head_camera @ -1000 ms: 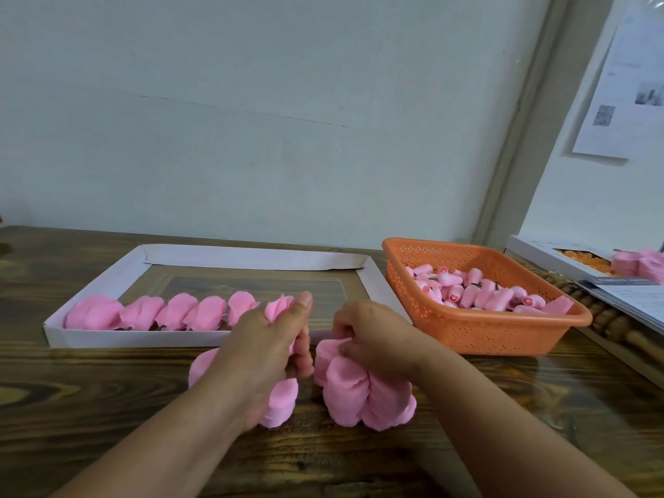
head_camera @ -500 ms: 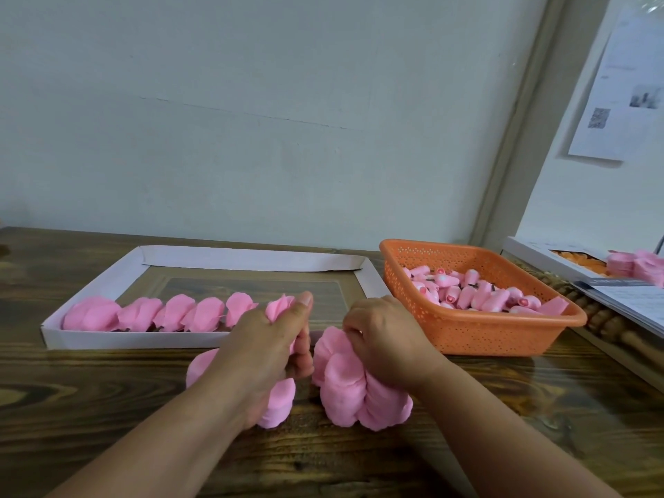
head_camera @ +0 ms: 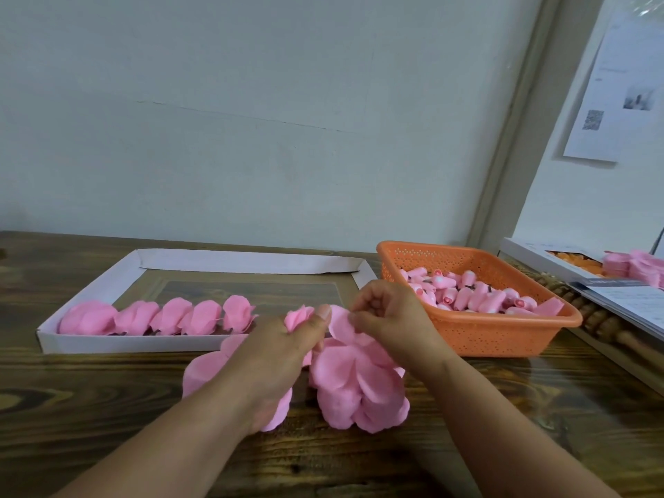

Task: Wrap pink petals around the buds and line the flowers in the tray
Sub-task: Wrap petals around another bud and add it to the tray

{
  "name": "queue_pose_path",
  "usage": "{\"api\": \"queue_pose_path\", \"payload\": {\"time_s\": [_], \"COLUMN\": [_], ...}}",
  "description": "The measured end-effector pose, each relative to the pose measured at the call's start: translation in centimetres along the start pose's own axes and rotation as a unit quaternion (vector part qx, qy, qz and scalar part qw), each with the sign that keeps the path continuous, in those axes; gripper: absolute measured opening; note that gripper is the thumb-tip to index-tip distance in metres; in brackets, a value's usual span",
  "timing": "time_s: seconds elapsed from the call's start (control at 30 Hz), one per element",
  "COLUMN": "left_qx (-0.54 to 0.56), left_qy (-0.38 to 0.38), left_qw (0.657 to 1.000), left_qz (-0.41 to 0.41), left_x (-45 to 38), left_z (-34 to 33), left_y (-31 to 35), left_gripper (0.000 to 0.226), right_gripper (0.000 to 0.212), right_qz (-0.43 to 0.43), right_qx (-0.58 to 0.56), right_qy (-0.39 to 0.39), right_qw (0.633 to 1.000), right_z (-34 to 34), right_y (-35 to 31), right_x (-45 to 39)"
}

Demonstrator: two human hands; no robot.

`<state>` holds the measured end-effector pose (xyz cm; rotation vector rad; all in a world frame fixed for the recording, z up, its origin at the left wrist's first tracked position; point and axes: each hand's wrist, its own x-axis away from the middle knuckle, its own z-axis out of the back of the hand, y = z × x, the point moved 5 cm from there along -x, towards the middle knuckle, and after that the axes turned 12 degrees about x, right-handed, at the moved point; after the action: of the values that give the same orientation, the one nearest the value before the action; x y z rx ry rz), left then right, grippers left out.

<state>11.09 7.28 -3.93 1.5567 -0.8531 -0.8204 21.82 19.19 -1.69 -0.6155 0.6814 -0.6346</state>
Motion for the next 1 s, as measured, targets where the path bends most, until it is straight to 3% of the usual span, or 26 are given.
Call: {"api": "queue_pose_path", "payload": {"time_s": [0.23, 0.33, 0.43, 0.53, 0.63, 0.73, 0.8, 1.0], "left_qx": [0.058, 0.044, 0.046, 0.001, -0.039, -0.074, -0.090, -0.077], "left_qy": [-0.021, 0.000, 0.034, 0.054, 0.049, 0.039, 0.027, -0.007], "left_qw": [0.997, 0.998, 0.998, 0.998, 0.998, 0.996, 0.994, 0.996], "left_qz": [0.040, 0.039, 0.029, 0.019, 0.000, -0.034, -0.053, -0.053], "left_x": [-0.4, -0.5, -0.7, -0.6, -0.7, -0.7, -0.7, -0.5], "left_z": [-0.9, -0.9, -0.7, -0.4, -0.4, -0.9, -1.3, -1.0], "left_y": [0.0, -0.3, -0.3, -0.2, 0.0, 0.3, 0.5, 0.0], "left_gripper": [0.044, 0.044, 0.045, 0.050, 0.042, 0.038, 0.039, 0.033], "right_gripper": [0.027, 0.027, 0.026, 0.025, 0.008, 0.022, 0.027, 0.013], "right_qz": [0.018, 0.012, 0.008, 0.029, 0.069, 0.114, 0.139, 0.166], "right_qx": [-0.029, -0.035, -0.060, -0.050, -0.056, 0.052, 0.102, 0.098], "right_qy": [0.038, 0.059, 0.025, 0.054, -0.022, -0.111, -0.142, -0.200], "right_qw": [0.999, 0.998, 0.998, 0.997, 0.996, 0.986, 0.975, 0.961], "right_z": [0.1, -0.1, -0.7, 0.4, 0.8, 0.4, 0.4, 0.1], "right_y": [-1.8, -2.2, -2.7, -3.5, -5.0, -6.2, -6.8, -7.9], "right_x": [-0.2, 0.1, 0.5, 0.7, 1.0, 1.1, 0.9, 0.6]}}
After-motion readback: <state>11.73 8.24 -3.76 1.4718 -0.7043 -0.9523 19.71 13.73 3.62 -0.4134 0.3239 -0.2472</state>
